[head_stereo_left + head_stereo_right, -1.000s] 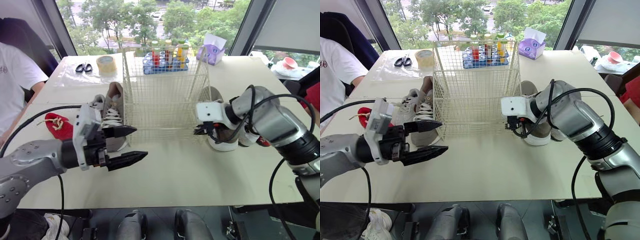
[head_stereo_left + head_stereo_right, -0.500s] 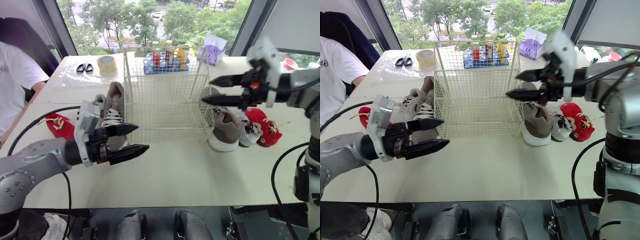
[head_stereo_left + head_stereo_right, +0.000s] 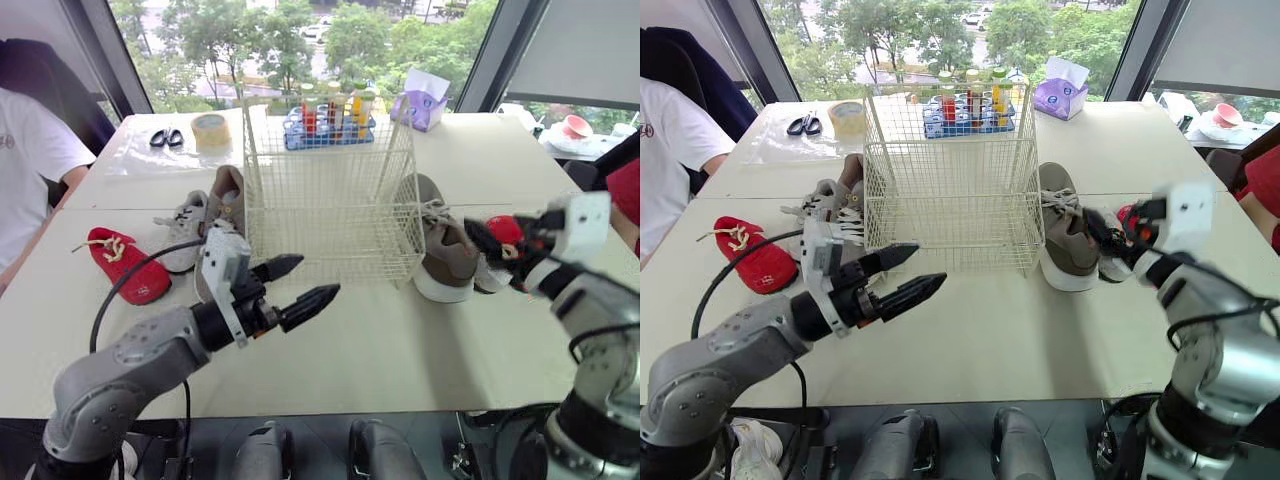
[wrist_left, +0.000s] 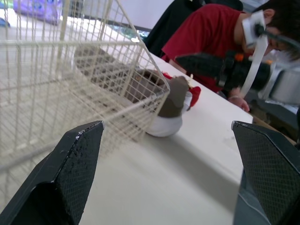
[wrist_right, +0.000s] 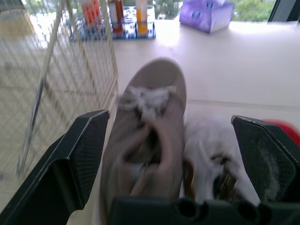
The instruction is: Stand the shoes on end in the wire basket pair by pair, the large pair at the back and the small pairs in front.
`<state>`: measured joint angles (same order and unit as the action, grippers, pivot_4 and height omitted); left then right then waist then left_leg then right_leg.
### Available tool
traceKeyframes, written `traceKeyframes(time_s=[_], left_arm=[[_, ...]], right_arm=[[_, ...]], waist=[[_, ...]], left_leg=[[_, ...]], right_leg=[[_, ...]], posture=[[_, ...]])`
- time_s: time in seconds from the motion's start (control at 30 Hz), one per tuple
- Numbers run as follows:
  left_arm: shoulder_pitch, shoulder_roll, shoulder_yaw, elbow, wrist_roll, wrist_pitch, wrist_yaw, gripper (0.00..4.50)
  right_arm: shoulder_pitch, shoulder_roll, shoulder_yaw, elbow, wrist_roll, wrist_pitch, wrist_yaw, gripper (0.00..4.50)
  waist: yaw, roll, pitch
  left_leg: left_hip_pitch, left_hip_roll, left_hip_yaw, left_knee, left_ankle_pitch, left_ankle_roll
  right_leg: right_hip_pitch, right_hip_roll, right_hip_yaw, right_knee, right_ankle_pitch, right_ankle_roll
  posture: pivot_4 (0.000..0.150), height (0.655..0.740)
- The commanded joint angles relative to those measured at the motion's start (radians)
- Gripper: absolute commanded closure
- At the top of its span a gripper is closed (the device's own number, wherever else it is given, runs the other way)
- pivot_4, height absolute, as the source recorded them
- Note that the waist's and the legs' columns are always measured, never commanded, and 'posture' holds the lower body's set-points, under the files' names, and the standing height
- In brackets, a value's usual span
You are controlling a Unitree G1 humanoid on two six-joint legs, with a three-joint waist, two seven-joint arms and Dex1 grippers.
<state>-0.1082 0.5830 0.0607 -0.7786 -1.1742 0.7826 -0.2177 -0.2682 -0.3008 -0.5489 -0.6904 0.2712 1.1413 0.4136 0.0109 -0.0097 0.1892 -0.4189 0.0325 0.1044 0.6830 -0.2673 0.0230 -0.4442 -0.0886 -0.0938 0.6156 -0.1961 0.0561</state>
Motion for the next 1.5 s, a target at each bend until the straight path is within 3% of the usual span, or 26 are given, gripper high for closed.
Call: traceKeyframes(time_s=[0.03, 0.33, 0.43, 0.67, 0.73, 0.87, 1.0, 1.13, 1.27, 1.37, 1.5], left_arm=[[0.034, 0.019, -0.006, -0.046, -0.023, 0.002, -0.018, 0.00], [0.051, 0.056, 0.022, -0.029, -0.037, -0.007, -0.033, 0.00], [0.059, 0.060, 0.032, -0.029, -0.028, -0.011, -0.030, 0.00], [0.064, 0.087, 0.055, -0.030, -0.048, -0.007, -0.039, 0.00], [0.061, 0.109, 0.067, -0.019, -0.071, 0.006, -0.061, 0.00], [0.076, 0.171, 0.139, 0.046, -0.231, 0.036, -0.128, 0.00], [0.069, 0.237, 0.208, 0.144, -0.429, 0.069, -0.208, 0.00], [0.021, 0.258, 0.225, 0.223, -0.562, 0.080, -0.226, 0.00], [-0.060, 0.259, 0.258, 0.283, -0.640, 0.049, -0.174, 0.00], [-0.211, 0.263, 0.318, 0.383, -0.670, -0.020, -0.100, 0.00], [-0.399, 0.303, 0.383, 0.536, -0.686, -0.036, -0.084, 0.00]], right_arm=[[0.048, 0.020, 0.043, 0.007, 0.008, -0.129, -0.024, 0.02], [0.082, 0.029, 0.214, 0.299, -0.026, -0.452, -0.025, 0.02], [0.103, 0.028, 0.241, 0.345, -0.046, -0.513, -0.047, 0.83], [0.116, 0.018, 0.271, 0.404, -0.073, -0.583, -0.101, 3.82], [0.114, 0.027, 0.262, 0.386, -0.070, -0.583, -0.134, 4.31], [0.034, 0.011, 0.221, 0.304, -0.096, -0.628, -0.232, 4.32], [-0.168, -0.054, 0.115, 0.271, -0.083, -0.653, -0.337, 4.32], [-0.290, -0.142, 0.061, 0.302, -0.063, -0.687, -0.335, 4.32], [-0.442, -0.250, 0.062, 0.359, -0.020, -0.727, -0.269, 4.32], [-0.614, -0.368, 0.142, 0.451, 0.043, -0.778, -0.068, 4.32], [-0.776, -0.430, 0.221, 0.573, 0.127, -0.815, 0.157, 4.32]], waist=[[0.000, 0.000, 0.000], [-0.001, 0.001, 0.000], [-0.001, 0.000, 0.000], [-0.002, -0.001, -0.002], [-0.001, -0.001, -0.002], [-0.001, 0.000, -0.001], [0.000, 0.009, 0.003], [0.005, 0.010, 0.004], [-0.006, 0.010, 0.004], [-0.015, 0.011, 0.005], [-0.026, 0.011, 0.006]], left_leg=[[0.000, 0.000, 0.000, 0.000, 0.000, 0.000], [0.001, 0.000, 0.000, 0.000, 0.000, 0.000], [0.001, 0.000, 0.000, 0.000, 0.000, 0.001], [0.004, 0.001, 0.000, 0.000, -0.001, 0.000], [0.004, 0.001, 0.000, 0.000, -0.001, 0.000], [0.004, 0.001, 0.000, 0.000, -0.001, 0.000], [-0.003, 0.000, 0.000, 0.000, -0.001, 0.000], [-0.009, -0.001, 0.001, 0.000, 0.000, 0.001], [-0.009, -0.001, 0.003, -0.001, 0.002, -0.002], [-0.007, -0.001, 0.003, -0.001, 0.000, 0.001], [-0.007, -0.001, 0.002, -0.001, 0.000, 0.001]], right_leg=[[0.000, 0.000, 0.000, 0.000, 0.000, 0.000], [0.001, 0.000, 0.000, -0.001, -0.001, -0.001], [0.001, 0.000, 0.000, -0.001, -0.001, -0.001], [0.003, 0.000, 0.000, -0.001, -0.001, -0.001], [0.004, 0.000, 0.000, -0.001, -0.001, -0.002], [0.003, 0.000, 0.001, -0.001, -0.002, -0.002], [-0.004, -0.001, 0.001, -0.001, -0.002, -0.003], [-0.010, -0.001, 0.002, 0.001, -0.001, 0.000], [-0.009, 0.001, 0.002, 0.000, -0.001, 0.004], [-0.009, 0.001, 0.004, 0.000, 0.000, 0.004], [-0.010, 0.004, 0.004, 0.002, 0.001, 0.003]], posture=[[0.150, 0.7400], [0.150, 0.7400], [0.150, 0.7400], [0.150, 0.7400], [0.150, 0.7400], [0.150, 0.7400], [0.150, 0.7400], [0.150, 0.7400], [0.150, 0.7400], [0.150, 0.7400], [0.150, 0.7400]])
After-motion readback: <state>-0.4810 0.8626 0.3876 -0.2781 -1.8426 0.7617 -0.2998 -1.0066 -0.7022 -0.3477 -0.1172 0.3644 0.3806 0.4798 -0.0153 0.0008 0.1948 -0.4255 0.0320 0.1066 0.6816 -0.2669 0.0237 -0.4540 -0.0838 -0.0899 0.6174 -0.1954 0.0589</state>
